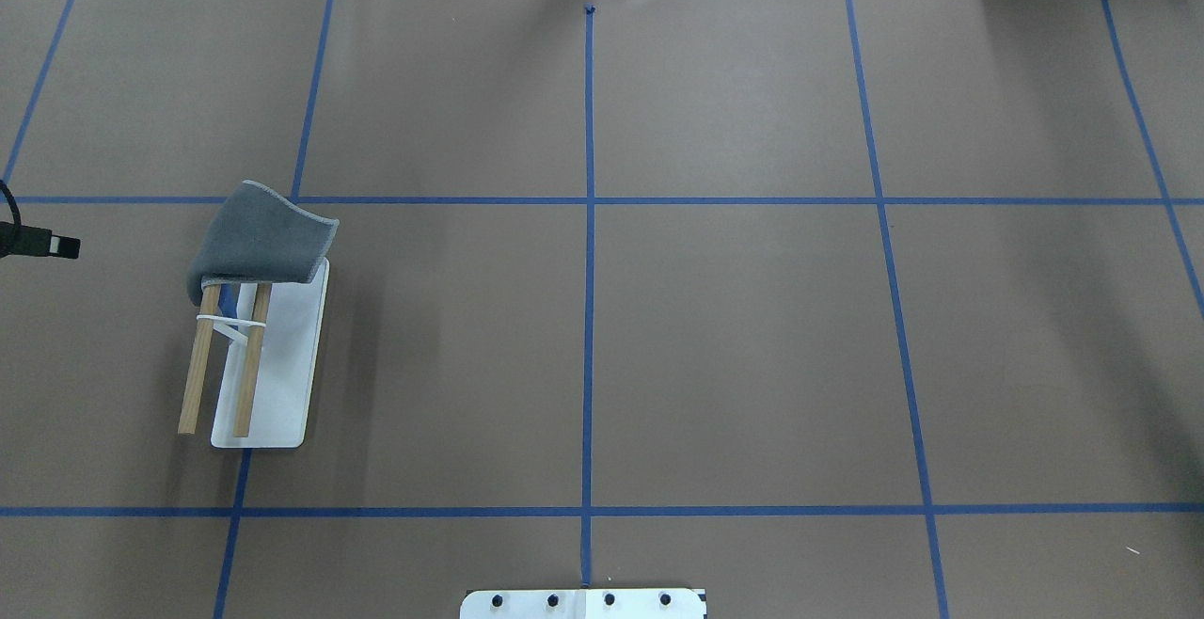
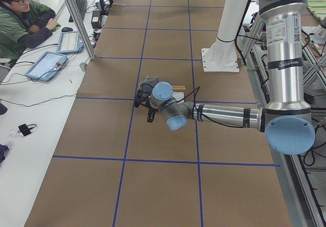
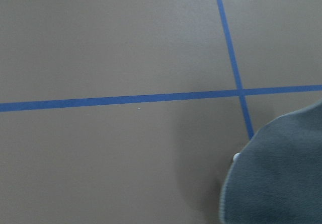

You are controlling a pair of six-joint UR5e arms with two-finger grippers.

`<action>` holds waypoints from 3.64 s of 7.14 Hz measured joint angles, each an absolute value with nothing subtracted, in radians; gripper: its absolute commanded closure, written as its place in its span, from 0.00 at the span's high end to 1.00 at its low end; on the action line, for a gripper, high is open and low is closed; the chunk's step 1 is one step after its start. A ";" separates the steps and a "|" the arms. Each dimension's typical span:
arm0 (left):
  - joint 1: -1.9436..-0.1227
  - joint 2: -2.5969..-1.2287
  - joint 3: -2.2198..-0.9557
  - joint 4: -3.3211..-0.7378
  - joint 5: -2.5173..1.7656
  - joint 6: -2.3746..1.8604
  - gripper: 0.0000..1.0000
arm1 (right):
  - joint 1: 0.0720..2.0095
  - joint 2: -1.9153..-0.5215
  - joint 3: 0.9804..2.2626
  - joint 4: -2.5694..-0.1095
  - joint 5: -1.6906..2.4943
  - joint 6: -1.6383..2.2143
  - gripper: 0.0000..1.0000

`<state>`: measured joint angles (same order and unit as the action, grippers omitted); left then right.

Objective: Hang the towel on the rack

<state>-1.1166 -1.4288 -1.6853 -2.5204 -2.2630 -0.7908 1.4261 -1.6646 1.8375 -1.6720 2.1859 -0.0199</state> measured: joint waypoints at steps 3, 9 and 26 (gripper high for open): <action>-1.273 -1.427 -1.657 -2.264 -2.223 -0.362 0.98 | 1.427 -1.666 1.831 -1.672 2.186 -0.020 1.00; -1.461 -1.489 -1.706 -1.648 -2.259 -0.026 0.98 | 1.427 -1.666 1.829 -1.672 2.186 -0.020 1.00; -1.526 -1.437 -1.741 -1.620 -2.379 -0.029 0.98 | 1.427 -1.652 1.810 -1.670 2.186 -0.018 1.00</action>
<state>-1.5263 -1.4367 -1.7412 -1.6199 -2.3786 -0.0291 1.4266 -1.6521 1.8099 -1.6705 2.1859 -0.0184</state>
